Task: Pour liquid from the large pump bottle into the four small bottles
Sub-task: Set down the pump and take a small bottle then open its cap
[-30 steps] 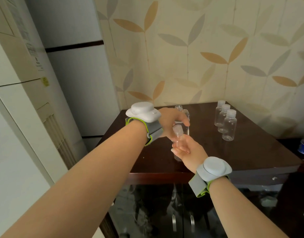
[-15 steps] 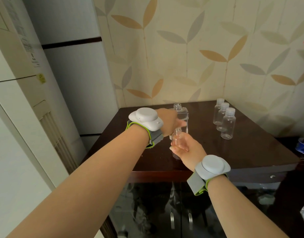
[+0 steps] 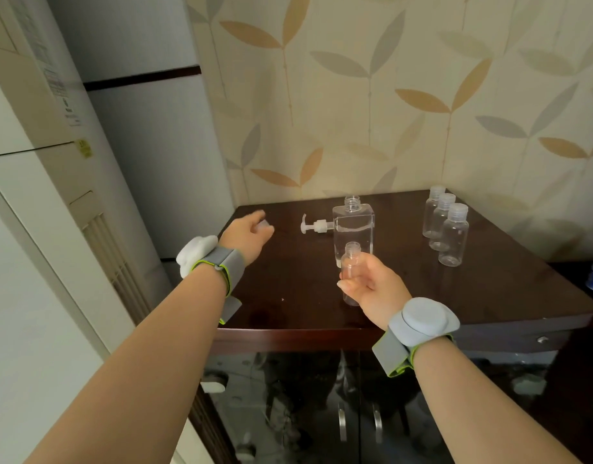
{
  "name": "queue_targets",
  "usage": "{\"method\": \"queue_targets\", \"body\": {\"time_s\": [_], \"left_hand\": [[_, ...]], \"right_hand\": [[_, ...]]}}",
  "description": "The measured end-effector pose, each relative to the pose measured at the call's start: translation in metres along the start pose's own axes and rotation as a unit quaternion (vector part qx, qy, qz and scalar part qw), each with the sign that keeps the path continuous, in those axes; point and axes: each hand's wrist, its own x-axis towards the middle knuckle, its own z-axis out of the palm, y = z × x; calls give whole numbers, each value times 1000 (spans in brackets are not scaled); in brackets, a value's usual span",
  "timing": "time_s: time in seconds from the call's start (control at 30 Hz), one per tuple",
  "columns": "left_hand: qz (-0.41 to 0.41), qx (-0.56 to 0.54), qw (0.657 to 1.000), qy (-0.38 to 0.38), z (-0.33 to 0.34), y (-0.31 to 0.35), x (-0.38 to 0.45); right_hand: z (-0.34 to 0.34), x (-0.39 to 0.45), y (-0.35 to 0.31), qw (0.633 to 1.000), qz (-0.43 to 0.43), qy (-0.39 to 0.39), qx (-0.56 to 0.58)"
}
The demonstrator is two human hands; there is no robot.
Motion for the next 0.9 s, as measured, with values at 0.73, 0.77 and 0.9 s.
{"method": "queue_targets", "body": {"time_s": [0.73,0.77,0.9], "left_hand": [[-67,48,994,71,23,-55,15],[-65,56,994,66,24,-56,15],[-52,77,995,38,24,-60,14]], "right_hand": [[0,-1,-2,1000,10,-11,10],[1,-1,-2,1000,8,-9,9],[1,-1,-1,1000,6,-6,13]]}}
